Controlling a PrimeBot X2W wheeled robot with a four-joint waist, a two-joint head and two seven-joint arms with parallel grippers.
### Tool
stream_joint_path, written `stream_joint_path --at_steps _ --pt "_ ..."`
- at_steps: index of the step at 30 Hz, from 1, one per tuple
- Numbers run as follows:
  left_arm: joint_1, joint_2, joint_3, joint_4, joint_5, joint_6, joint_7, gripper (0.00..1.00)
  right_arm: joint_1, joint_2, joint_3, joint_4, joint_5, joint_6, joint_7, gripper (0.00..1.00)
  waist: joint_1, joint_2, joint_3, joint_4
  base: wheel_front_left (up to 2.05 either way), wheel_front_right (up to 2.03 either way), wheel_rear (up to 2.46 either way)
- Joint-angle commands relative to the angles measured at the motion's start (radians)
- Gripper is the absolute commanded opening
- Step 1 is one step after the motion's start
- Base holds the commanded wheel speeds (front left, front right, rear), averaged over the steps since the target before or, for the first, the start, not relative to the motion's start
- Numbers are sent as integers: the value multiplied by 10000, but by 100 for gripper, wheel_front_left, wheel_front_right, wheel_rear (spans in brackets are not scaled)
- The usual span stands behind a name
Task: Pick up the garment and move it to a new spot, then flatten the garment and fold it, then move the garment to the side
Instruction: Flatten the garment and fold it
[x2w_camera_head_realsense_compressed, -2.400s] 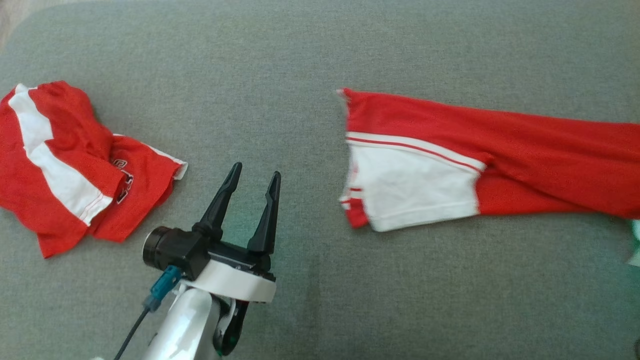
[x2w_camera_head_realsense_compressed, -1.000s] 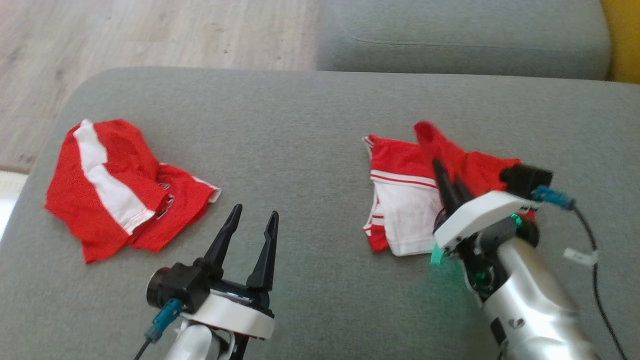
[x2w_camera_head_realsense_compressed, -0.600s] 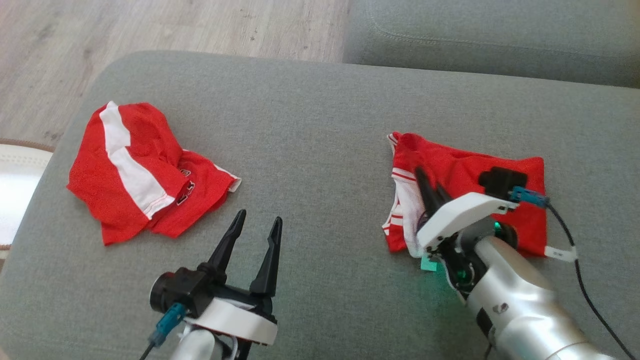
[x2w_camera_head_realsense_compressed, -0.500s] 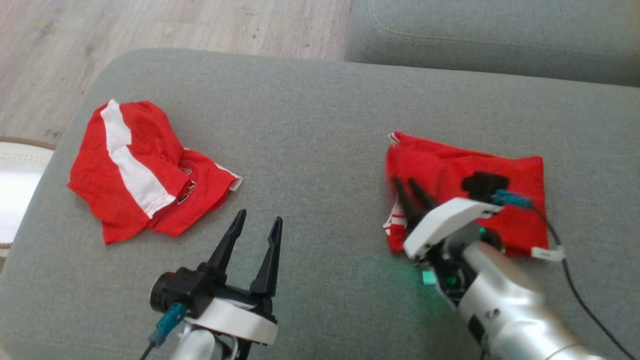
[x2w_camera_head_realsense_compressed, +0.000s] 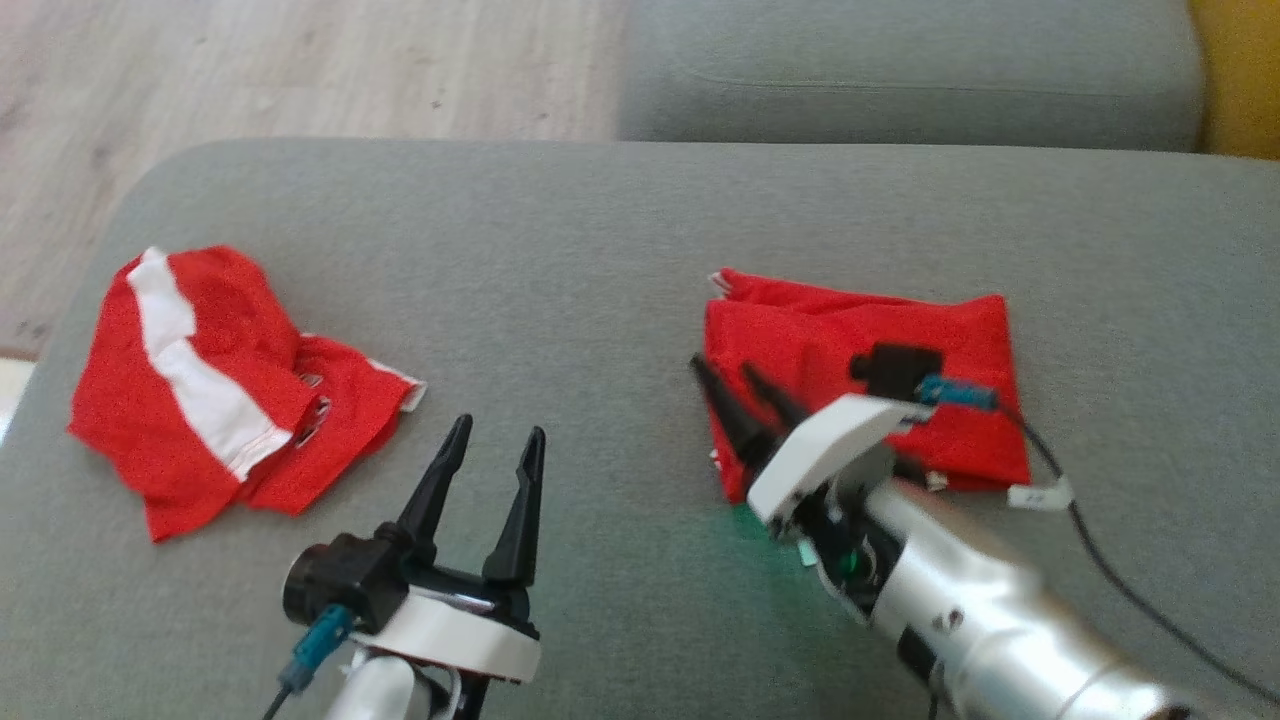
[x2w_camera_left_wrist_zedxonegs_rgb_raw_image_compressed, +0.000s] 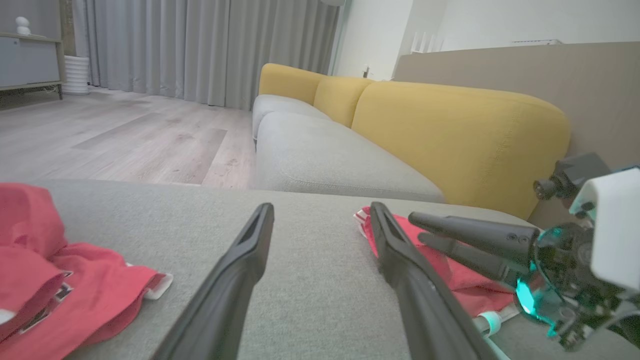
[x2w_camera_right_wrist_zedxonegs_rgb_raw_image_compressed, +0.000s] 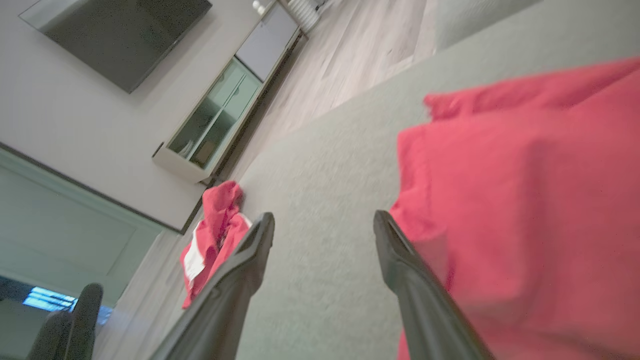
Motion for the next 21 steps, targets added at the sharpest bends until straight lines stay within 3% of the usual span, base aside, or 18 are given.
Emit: stream_joint_path --at_steps 1,4,7,11,14,19,21 --pt "-212 81 452 -420 -48 15 -95 100 -792 110 -17 75 -263 -7 -513 100 0 0 -115 -364 0 0 0" --pt "-176 76 629 -586 -5 15 -95 100 -1310 32 -238 756 -993 -7 -1106 100 0 0 -196 -721 0 0 0" --pt "-103 45 861 -852 70 15 -95 100 -1736 -798 -846 1141 -2295 -7 -1375 100 0 0 -280 -1119 0 0 0" --pt "-32 -1 1128 -1123 184 15 -95 100 -1506 -1852 -2604 532 -4498 -7 -1386 100 0 0 -268 -1429 0 0 0" --pt "35 -37 1306 -1265 249 15 -95 100 -638 -2222 -4349 -339 -6345 -7 -1388 100 0 0 -268 -1594 0 0 0" --pt "153 -102 1535 -1412 319 15 -95 100 1631 -1666 -7109 -2320 -9235 -7 -1390 100 0 0 -277 -1725 0 0 0" --pt "188 -113 1566 -1434 332 15 -95 100 2067 -1425 -7543 -2702 -9659 -7 -1390 100 0 0 -280 -1744 0 0 0"
